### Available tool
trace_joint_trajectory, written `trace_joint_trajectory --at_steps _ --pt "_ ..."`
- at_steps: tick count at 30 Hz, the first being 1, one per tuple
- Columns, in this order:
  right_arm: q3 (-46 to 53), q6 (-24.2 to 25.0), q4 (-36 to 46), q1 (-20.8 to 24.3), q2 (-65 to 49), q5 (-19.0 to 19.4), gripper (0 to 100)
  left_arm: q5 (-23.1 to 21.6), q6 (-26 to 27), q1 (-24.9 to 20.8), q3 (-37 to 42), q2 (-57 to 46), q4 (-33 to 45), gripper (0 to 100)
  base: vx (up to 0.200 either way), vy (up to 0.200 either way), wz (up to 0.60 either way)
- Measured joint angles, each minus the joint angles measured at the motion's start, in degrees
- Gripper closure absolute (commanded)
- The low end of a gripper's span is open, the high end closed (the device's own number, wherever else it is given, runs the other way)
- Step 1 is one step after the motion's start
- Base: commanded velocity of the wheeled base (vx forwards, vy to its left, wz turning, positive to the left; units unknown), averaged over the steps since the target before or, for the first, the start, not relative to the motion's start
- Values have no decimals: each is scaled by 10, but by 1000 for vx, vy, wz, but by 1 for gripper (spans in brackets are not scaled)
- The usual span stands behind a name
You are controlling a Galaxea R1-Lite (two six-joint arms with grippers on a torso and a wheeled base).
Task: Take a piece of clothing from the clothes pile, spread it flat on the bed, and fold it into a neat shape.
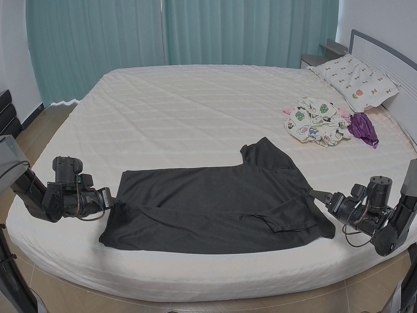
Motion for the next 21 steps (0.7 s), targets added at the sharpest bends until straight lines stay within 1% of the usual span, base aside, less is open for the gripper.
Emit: trace_joint_trajectory --at_steps 4,5,7,9,12,19,21 --pt "-69 -20 79 -1 12 11 0 2 0 1 6 -10 0 100 0 0 0" --pt "-87 -26 102 -1 15 14 0 2 1 3 6 -12 0 0 0 0 0" --pt "-116 -45 138 -2 20 17 0 3 2 8 5 -15 0 0 0 0 0" --pt "-134 -61 156 -1 25 23 0 2 3 12 1 -14 0 0 0 0 0" --pt "-148 -67 160 0 29 30 0 -2 6 17 -8 -8 0 0 0 0 0" --pt "-155 -77 157 -4 40 34 0 -5 7 20 -18 4 0 0 0 0 0" --pt "-156 -80 157 -4 43 34 0 -14 8 20 -22 6 0 0 0 0 0"
